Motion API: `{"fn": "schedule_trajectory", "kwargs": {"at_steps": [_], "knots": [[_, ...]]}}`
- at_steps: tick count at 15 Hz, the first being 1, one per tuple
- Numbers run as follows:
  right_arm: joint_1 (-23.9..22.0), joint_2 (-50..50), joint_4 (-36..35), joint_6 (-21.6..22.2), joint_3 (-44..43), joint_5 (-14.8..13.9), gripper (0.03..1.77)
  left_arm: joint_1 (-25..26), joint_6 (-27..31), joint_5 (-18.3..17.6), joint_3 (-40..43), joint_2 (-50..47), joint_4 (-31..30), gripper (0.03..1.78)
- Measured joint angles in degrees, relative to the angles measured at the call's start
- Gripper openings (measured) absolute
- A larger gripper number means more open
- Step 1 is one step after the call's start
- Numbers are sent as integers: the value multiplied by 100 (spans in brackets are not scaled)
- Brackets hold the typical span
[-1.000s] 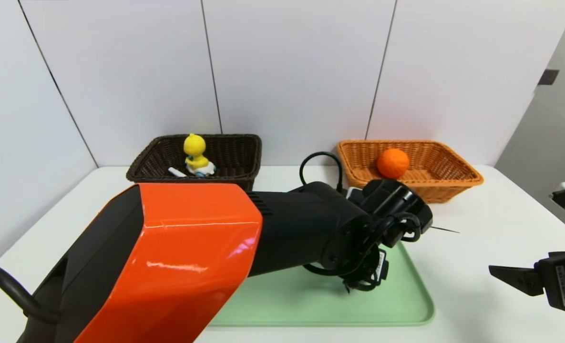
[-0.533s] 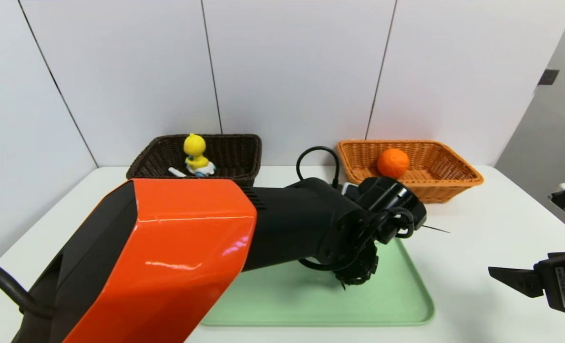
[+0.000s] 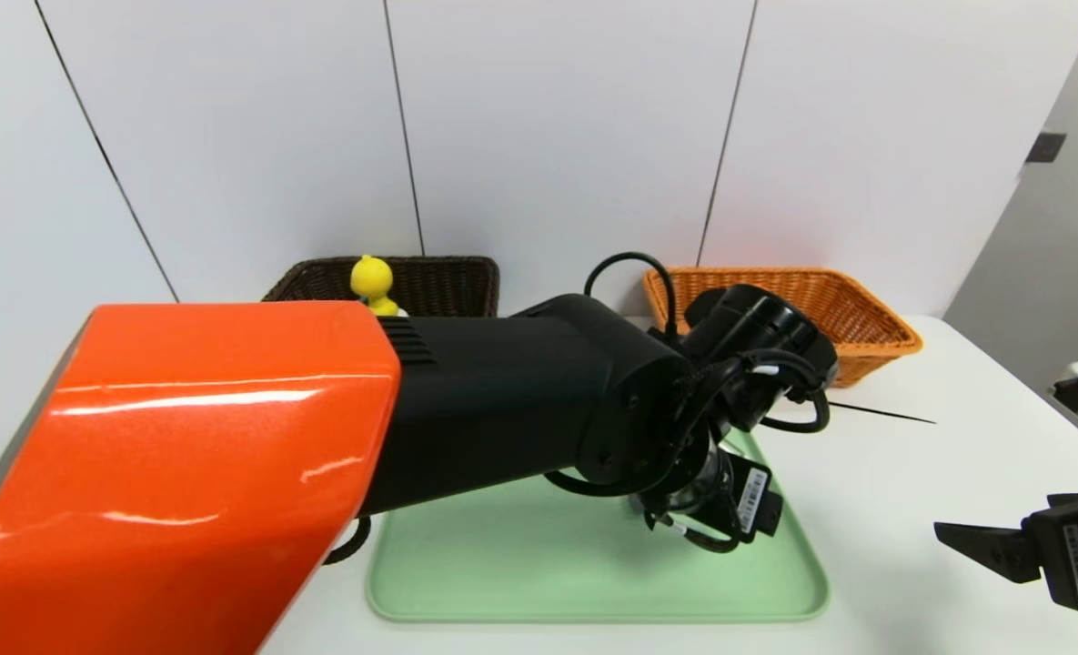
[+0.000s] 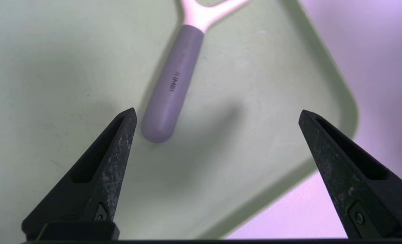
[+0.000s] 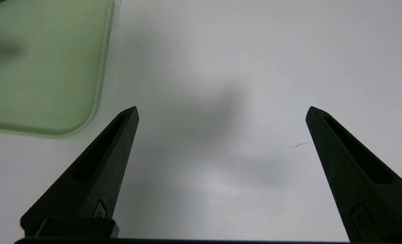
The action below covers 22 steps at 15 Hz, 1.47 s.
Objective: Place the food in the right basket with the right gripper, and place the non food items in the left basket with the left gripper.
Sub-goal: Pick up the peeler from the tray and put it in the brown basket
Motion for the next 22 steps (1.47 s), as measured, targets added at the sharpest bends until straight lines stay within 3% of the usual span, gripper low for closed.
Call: {"fn": "schedule_trajectory", "kwargs": {"at_steps": [3, 6, 10, 22], "knots": [[0, -67, 9, 5, 44, -2, 170, 162, 973, -232, 5, -138, 11, 169], [-5, -150, 16, 7, 99, -2, 170, 425, 1790, -925, 5, -183, -11, 169], [-7, -216, 9, 7, 219, 4, 170, 739, 2526, -1518, -4, -127, -24, 169], [0, -146, -35, 7, 236, 2, 170, 855, 2672, -1687, -4, 178, -251, 169]]}}
